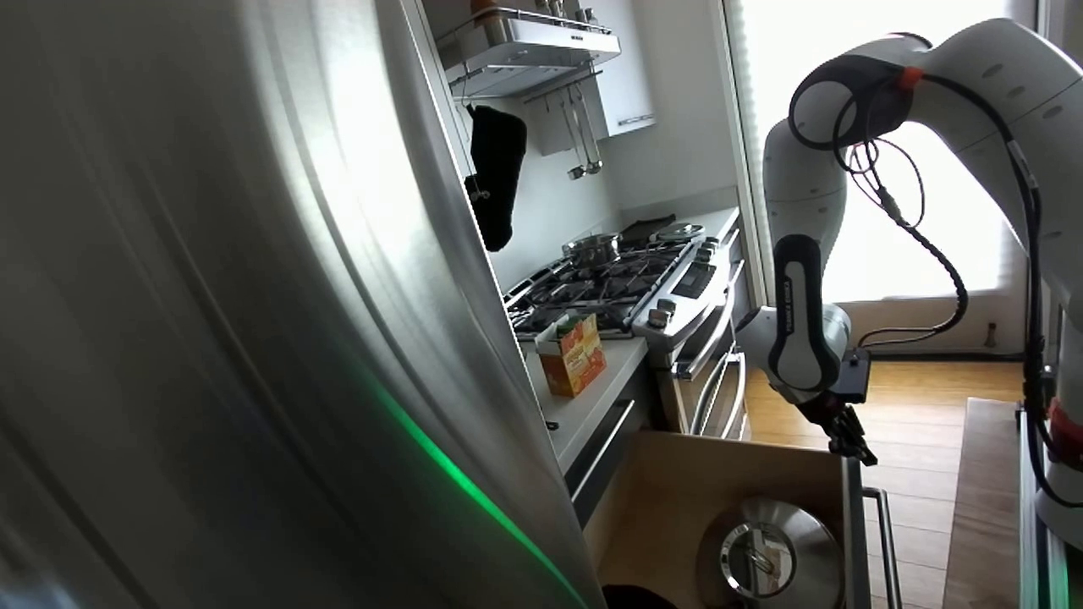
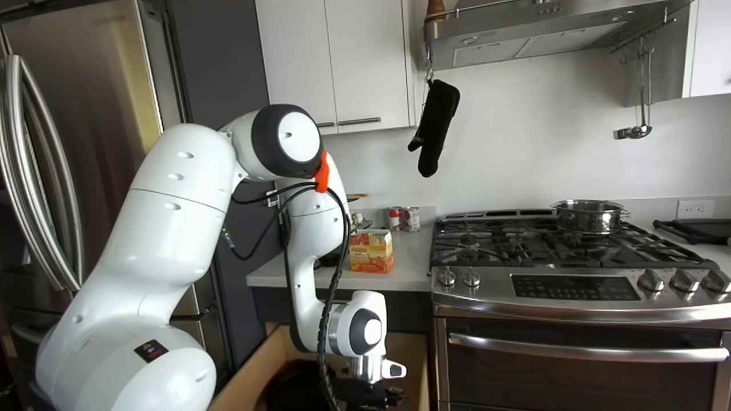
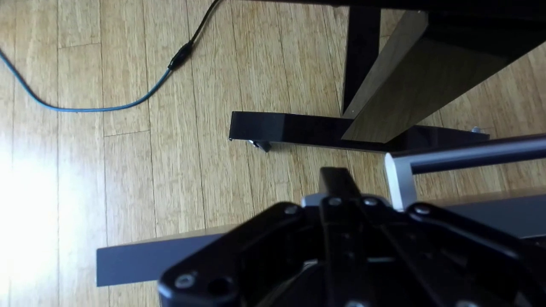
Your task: Close the open drawer at the bottom left
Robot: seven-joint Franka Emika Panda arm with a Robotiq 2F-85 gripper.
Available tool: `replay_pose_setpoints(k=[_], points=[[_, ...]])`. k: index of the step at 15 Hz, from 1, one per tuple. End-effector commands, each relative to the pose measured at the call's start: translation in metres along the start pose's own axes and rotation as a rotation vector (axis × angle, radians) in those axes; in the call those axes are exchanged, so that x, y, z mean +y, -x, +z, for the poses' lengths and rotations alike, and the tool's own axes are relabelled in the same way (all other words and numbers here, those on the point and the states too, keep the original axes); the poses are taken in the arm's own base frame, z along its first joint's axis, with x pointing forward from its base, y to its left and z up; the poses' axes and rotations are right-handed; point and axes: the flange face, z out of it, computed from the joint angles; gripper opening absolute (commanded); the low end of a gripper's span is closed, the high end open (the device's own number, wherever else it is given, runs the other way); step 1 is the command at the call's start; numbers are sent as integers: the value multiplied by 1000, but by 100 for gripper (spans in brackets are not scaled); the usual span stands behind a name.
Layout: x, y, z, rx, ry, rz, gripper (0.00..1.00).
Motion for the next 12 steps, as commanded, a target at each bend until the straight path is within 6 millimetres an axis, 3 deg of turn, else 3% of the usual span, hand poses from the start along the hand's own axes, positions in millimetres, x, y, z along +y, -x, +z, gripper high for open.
replay_pose_setpoints(k=[1,5,12], points=[[-3,-10,-4,139,59,-27,0],[-6,-15,-10,267,44,-61,0],[-13,-45,-31,569,-11,-99,0]])
